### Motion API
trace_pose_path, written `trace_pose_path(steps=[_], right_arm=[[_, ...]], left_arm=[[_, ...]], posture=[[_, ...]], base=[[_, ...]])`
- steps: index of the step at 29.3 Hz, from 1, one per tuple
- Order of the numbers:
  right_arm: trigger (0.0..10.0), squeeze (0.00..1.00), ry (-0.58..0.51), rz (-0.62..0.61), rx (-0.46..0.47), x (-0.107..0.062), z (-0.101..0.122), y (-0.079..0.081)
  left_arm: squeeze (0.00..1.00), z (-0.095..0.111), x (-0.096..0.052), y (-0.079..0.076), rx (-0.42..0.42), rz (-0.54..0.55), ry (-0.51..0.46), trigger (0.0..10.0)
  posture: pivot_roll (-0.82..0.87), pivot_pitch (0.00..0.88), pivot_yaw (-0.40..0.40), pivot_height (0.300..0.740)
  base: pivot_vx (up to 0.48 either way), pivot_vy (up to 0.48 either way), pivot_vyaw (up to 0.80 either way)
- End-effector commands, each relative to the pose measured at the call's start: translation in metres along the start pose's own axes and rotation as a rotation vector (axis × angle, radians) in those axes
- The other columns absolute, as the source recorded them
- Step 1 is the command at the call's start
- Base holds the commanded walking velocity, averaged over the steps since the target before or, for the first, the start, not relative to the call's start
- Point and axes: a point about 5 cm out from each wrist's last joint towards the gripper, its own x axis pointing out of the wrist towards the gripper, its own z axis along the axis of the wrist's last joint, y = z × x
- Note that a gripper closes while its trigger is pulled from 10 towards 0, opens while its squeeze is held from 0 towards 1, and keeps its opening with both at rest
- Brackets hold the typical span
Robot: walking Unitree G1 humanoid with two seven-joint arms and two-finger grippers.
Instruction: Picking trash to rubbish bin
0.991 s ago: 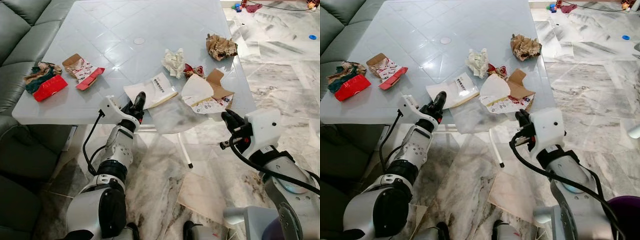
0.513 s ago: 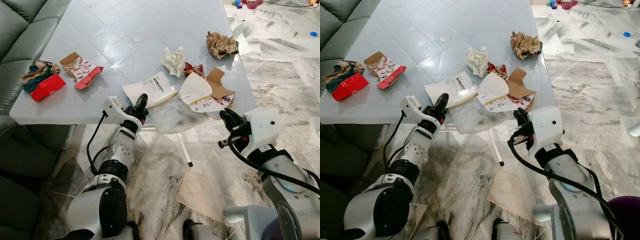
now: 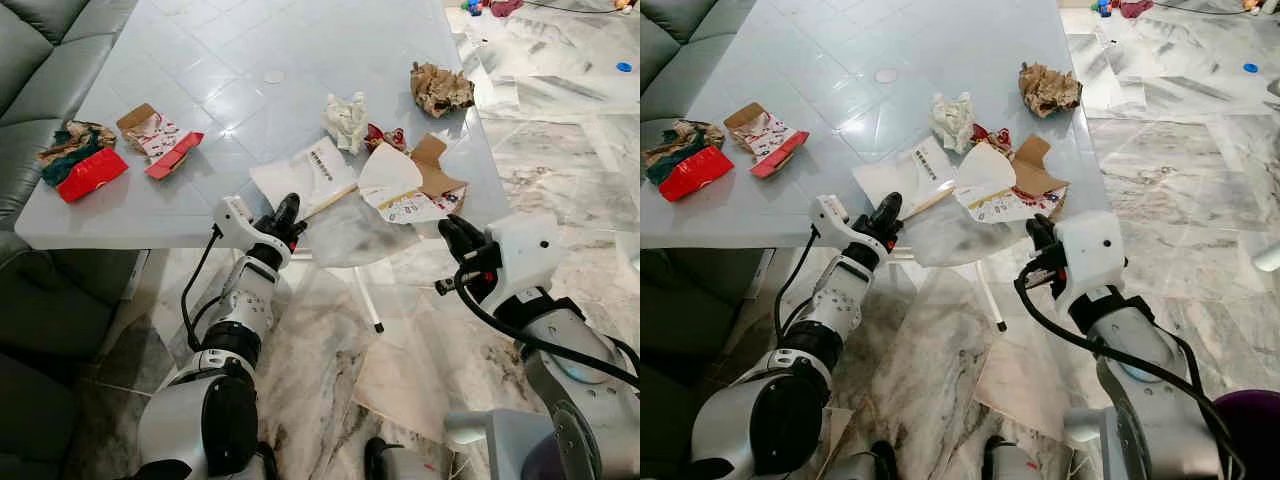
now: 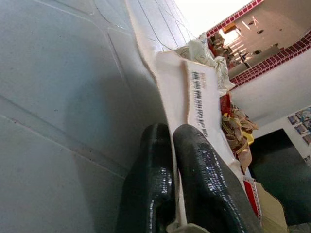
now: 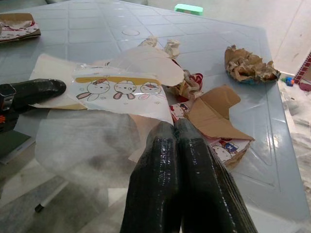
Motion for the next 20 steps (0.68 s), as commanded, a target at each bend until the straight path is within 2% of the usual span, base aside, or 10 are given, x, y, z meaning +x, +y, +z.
trace_pose_path(steps=[1, 8, 9, 10, 11, 12, 14, 15, 19, 20], right_arm=[[10.0, 0.00, -0.003, 0.007, 0.005, 0.001, -0.001, 0.002], [10.0, 0.00, -0.012, 0.012, 0.013, 0.005, -0.001, 0.004], [10.0, 0.00, -0.018, 0.013, 0.017, 0.008, -0.002, 0.005], [10.0, 0.00, -0.022, 0.013, 0.019, 0.009, -0.001, 0.005], [10.0, 0.00, -0.029, 0.011, 0.023, 0.012, -0.001, 0.005], [10.0, 0.00, -0.033, 0.010, 0.026, 0.014, -0.001, 0.006], [10.0, 0.00, -0.035, 0.009, 0.028, 0.015, -0.001, 0.006], [10.0, 0.00, -0.043, 0.006, 0.033, 0.019, -0.002, 0.007], [10.0, 0.00, -0.061, -0.003, 0.046, 0.026, -0.002, 0.008], [10.0, 0.00, -0.066, -0.006, 0.050, 0.030, -0.003, 0.008]], left_arm=[[0.00, 0.000, 0.000, 0.001, 0.006, 0.001, -0.007, 0.0], [0.00, 0.012, 0.000, 0.000, 0.102, 0.006, -0.056, 0.0], [0.00, 0.019, 0.000, 0.000, 0.198, 0.023, -0.082, 0.0], [0.00, 0.022, -0.001, 0.000, 0.240, 0.036, -0.101, 0.0], [0.00, 0.031, -0.002, 0.001, 0.321, 0.068, -0.141, 0.0], [0.00, 0.036, -0.004, 0.000, 0.365, 0.072, -0.160, 0.0], [0.00, 0.039, -0.005, 0.000, 0.394, 0.072, -0.171, 0.0], [0.00, 0.047, -0.008, -0.003, 0.481, 0.061, -0.204, 0.0], [0.00, 0.059, -0.020, -0.010, 0.610, 0.048, -0.264, 0.0], [0.00, 0.061, -0.024, -0.012, 0.664, 0.049, -0.274, 0.0]], posture=[[-0.30, 0.209, 0.022, 0.740], [-0.28, 0.195, 0.026, 0.740], [-0.26, 0.188, 0.029, 0.740], [-0.26, 0.188, 0.029, 0.740], [-0.25, 0.183, 0.032, 0.740], [-0.23, 0.178, 0.035, 0.740], [-0.23, 0.176, 0.036, 0.740], [-0.21, 0.168, 0.040, 0.740], [-0.17, 0.157, 0.046, 0.740], [-0.14, 0.144, 0.053, 0.740]], base=[[0.000, 0.000, 0.00], [0.000, 0.000, 0.00], [0.000, 0.000, 0.00], [0.000, 0.000, 0.00], [0.000, 0.000, 0.00], [0.000, 0.000, 0.00], [0.000, 0.000, 0.00], [0.000, 0.000, 0.00], [0.000, 0.000, 0.00], [0.000, 0.000, 0.00]])
